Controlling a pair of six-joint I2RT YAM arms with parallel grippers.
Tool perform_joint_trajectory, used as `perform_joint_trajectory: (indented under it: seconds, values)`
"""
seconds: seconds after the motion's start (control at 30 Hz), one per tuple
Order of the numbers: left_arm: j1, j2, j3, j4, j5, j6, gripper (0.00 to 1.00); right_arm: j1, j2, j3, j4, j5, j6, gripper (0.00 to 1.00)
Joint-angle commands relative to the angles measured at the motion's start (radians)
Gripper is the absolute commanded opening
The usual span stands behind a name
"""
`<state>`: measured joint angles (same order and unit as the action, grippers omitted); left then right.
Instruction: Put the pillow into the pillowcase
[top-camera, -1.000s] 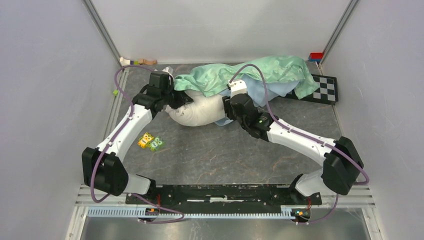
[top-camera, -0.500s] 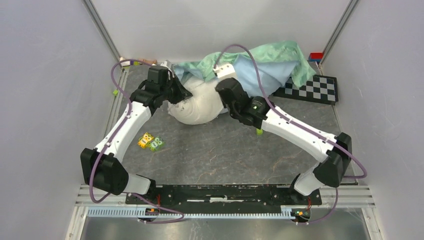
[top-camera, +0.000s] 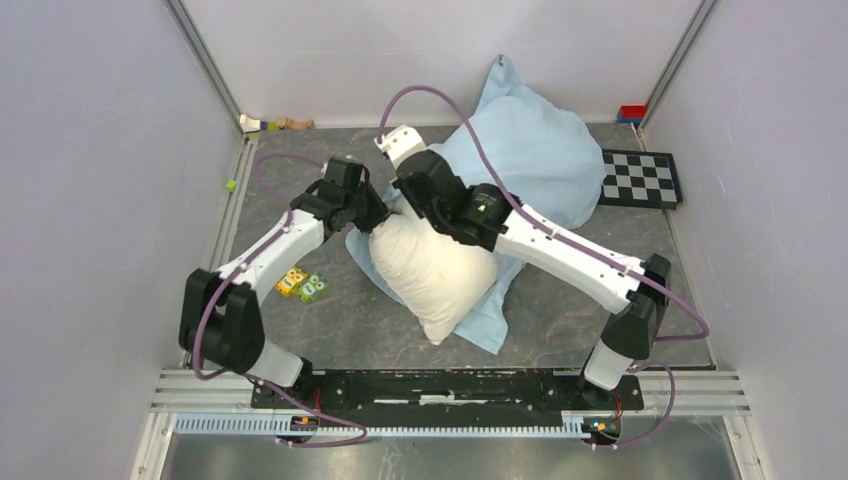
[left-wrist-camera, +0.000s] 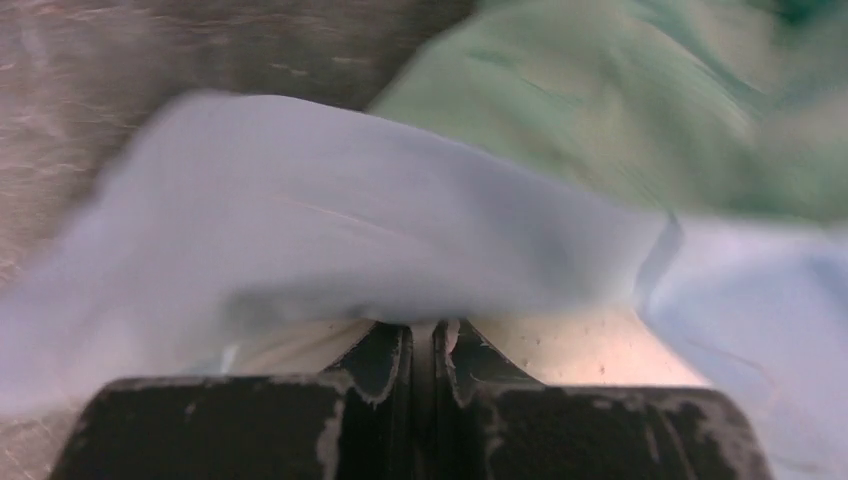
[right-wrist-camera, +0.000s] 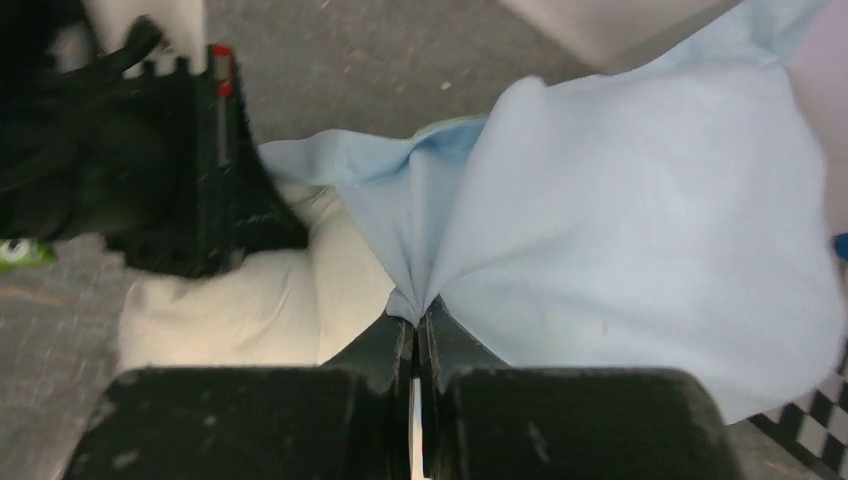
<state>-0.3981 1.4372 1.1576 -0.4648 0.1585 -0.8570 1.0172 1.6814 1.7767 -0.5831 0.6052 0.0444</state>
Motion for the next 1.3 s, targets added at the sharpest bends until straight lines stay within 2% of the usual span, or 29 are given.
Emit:
perform_joint_trajectory:
  seconds: [0.0, 0.1, 0.17, 0.27, 0.3, 0.37, 0.43, 0.53, 0.7, 0.87, 0.9, 0.93, 1.07, 1.17, 1.27]
  values:
    - [0.036, 0.109, -0.121, 0.262, -0.052, -0.159, 0.02, 0.066, -0.013, -0.009, 0.087, -0.189, 0.091, 0.0]
    - [0.037, 0.197, -0.143, 0.356, -0.081, -0.21, 0.02, 0.175, -0.021, -0.075, 0.132, -0.234, 0.131, 0.0]
    - [0.057, 0.256, -0.106, 0.356, -0.084, -0.196, 0.02, 0.176, -0.035, -0.128, 0.165, -0.243, 0.147, 0.0]
    - [0.091, 0.307, -0.031, 0.317, -0.064, -0.12, 0.02, 0.11, -0.046, -0.14, 0.136, -0.214, 0.141, 0.0]
    - [0.098, 0.311, 0.009, 0.273, -0.068, -0.086, 0.02, 0.075, -0.049, -0.143, 0.13, -0.214, 0.138, 0.02]
    - [0.103, 0.3, 0.057, 0.217, -0.07, -0.024, 0.04, 0.025, -0.049, -0.144, 0.118, -0.215, 0.117, 0.15]
    - [0.102, 0.259, 0.07, 0.203, -0.059, 0.014, 0.15, -0.007, -0.058, -0.146, 0.124, -0.227, 0.091, 0.35]
    - [0.102, 0.199, 0.099, 0.144, -0.067, 0.065, 0.34, -0.027, -0.085, -0.14, 0.124, -0.211, 0.065, 0.55]
    - [0.104, 0.108, 0.173, -0.004, -0.105, 0.177, 0.64, -0.055, -0.159, -0.175, 0.07, -0.115, 0.038, 0.7]
    - [0.104, -0.031, 0.151, -0.085, -0.112, 0.226, 0.87, -0.082, -0.337, -0.405, 0.118, -0.084, 0.032, 0.79]
    - [0.102, -0.07, 0.137, -0.094, -0.117, 0.232, 0.96, -0.091, -0.365, -0.45, 0.124, -0.085, 0.037, 0.79]
    - [0.102, -0.11, 0.121, -0.105, -0.131, 0.237, 1.0, -0.094, -0.394, -0.486, 0.125, -0.085, 0.038, 0.79]
    - [0.088, -0.23, 0.093, -0.172, -0.154, 0.265, 1.0, -0.1, -0.478, -0.633, 0.158, -0.126, 0.032, 0.81]
    - [-0.015, -0.304, 0.038, -0.213, -0.227, 0.255, 1.0, -0.101, -0.495, -0.704, 0.204, -0.162, 0.017, 0.85]
    - [-0.149, -0.368, -0.081, -0.21, -0.291, 0.18, 1.0, -0.108, -0.464, -0.717, 0.221, -0.155, 0.011, 0.85]
